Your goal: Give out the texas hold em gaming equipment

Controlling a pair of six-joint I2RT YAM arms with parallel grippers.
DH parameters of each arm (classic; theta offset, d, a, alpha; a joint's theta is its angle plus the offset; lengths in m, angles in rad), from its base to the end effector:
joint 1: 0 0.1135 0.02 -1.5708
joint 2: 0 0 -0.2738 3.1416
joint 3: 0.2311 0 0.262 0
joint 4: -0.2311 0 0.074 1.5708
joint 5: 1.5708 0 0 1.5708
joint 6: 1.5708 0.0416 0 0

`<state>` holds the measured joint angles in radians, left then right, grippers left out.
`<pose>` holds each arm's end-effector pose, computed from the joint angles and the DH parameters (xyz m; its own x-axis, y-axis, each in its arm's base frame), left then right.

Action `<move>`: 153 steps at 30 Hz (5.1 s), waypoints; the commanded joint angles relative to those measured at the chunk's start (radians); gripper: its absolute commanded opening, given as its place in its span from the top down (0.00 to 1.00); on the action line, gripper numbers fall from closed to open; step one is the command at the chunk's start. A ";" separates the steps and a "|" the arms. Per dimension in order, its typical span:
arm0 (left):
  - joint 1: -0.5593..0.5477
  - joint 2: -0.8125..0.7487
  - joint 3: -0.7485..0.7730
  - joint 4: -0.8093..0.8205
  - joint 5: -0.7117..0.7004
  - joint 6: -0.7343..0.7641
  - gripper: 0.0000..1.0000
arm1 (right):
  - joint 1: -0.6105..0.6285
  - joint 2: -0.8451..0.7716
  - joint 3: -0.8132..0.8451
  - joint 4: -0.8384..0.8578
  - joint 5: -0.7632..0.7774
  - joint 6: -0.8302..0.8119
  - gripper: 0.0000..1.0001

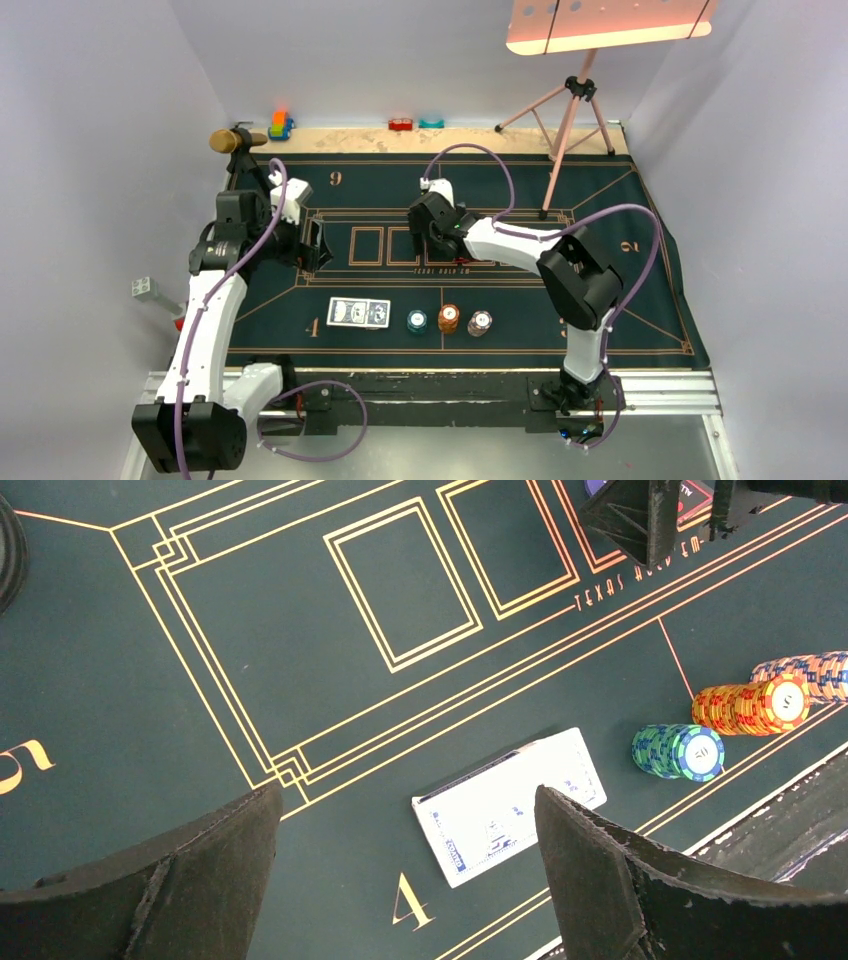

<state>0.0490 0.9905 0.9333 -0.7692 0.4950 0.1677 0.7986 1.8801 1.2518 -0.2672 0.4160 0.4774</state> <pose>0.2036 -0.0098 0.3065 -0.6778 0.1138 -0.7263 0.3971 0.8881 -0.2314 0.3016 0.2856 0.1855 -0.7038 -0.1202 -0.7002 -0.1752 0.9845 0.0071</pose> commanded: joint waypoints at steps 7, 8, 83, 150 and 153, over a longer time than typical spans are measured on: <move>-0.001 -0.049 -0.016 0.048 0.004 -0.012 0.00 | -0.039 0.066 0.044 0.037 -0.066 0.004 0.13; -0.001 -0.049 -0.014 0.047 0.004 -0.012 0.00 | -0.040 0.072 0.043 0.037 -0.064 0.003 0.14; 0.014 -0.052 -0.046 0.108 -0.099 -0.045 0.00 | -0.169 -0.225 -0.183 -0.017 -0.063 0.063 0.20; 0.012 -0.068 -0.047 0.115 -0.124 -0.044 0.00 | -0.145 0.259 0.481 -0.147 -0.160 -0.046 0.12; 0.013 -0.070 -0.046 0.115 -0.123 -0.044 0.00 | -0.142 0.125 0.295 -0.114 -0.112 -0.039 0.07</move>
<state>0.0566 0.9310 0.8875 -0.6907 0.3698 0.1158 0.6514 2.2021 1.7081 -0.4271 0.2337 0.4480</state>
